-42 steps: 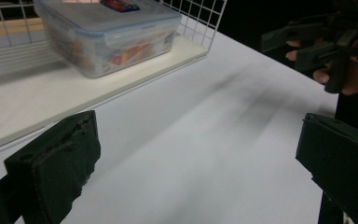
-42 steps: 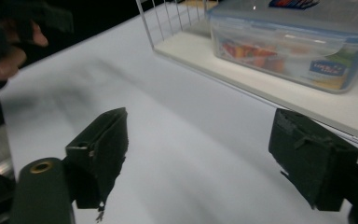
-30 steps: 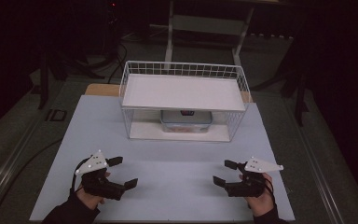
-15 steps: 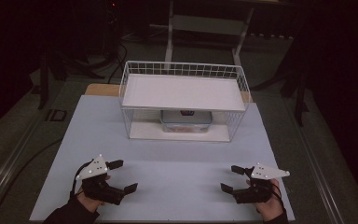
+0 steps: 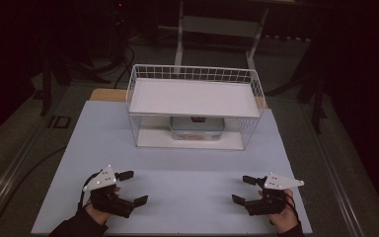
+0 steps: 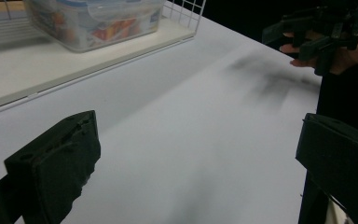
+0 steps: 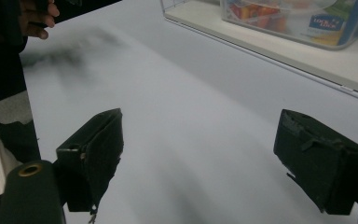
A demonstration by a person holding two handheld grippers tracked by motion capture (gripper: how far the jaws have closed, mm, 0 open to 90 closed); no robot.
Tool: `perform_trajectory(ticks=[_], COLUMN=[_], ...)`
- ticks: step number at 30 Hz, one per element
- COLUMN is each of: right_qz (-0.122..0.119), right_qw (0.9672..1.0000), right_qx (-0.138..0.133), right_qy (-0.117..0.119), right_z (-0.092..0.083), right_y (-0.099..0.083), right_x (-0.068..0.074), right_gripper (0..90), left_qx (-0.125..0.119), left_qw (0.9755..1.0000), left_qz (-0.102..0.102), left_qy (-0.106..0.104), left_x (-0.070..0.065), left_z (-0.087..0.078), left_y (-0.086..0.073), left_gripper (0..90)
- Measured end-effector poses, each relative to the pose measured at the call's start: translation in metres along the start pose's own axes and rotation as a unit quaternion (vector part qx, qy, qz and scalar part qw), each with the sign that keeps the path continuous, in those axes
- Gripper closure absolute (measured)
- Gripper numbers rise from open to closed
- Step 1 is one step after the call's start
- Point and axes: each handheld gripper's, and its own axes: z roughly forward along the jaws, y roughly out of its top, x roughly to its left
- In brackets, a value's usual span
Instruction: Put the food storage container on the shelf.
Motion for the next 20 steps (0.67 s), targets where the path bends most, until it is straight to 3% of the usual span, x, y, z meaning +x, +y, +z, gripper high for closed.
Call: perform_trajectory(ticks=[20], right_qz=[0.011], right_qw=[0.9999], right_qx=[0.001], right_qy=[0.006], right_z=[0.0042], right_y=[-0.0005], right_x=[-0.0009], right_gripper=[15.6], left_qx=[-0.005], left_qw=[1.0], left_qz=[-0.002], left_qy=[0.001], left_x=[-0.001], left_z=[0.0004], left_y=[-0.0004], left_gripper=[0.0])
